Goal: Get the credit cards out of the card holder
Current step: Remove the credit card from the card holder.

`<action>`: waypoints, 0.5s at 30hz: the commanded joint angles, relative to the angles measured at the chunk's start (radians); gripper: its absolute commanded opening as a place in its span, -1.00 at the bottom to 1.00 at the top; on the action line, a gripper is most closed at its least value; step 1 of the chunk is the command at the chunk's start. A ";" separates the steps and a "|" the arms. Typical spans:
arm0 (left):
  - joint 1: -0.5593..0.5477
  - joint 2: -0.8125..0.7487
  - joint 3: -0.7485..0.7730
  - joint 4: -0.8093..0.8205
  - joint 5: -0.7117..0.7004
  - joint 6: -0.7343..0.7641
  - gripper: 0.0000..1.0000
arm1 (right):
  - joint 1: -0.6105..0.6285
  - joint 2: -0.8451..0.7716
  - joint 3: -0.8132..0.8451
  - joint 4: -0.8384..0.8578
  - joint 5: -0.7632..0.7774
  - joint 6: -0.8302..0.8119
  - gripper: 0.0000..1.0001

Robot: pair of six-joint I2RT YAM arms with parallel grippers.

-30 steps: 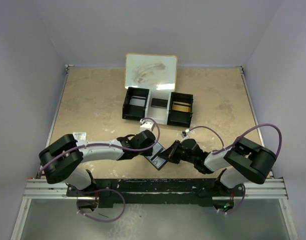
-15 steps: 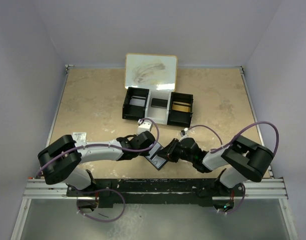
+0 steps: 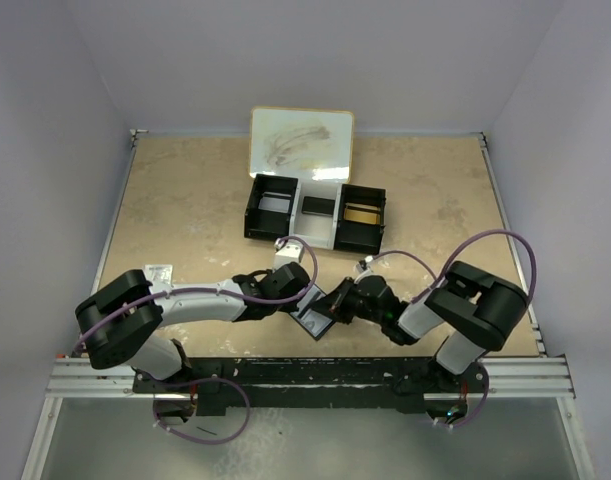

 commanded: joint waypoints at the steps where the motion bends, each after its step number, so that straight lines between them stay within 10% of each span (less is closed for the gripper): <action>1: 0.001 0.002 -0.021 -0.039 -0.036 -0.019 -0.66 | 0.004 -0.055 -0.019 -0.046 0.028 -0.010 -0.92; 15: -0.010 -0.038 0.005 -0.035 -0.031 -0.013 -0.42 | 0.006 -0.008 -0.136 0.101 0.025 0.042 -0.91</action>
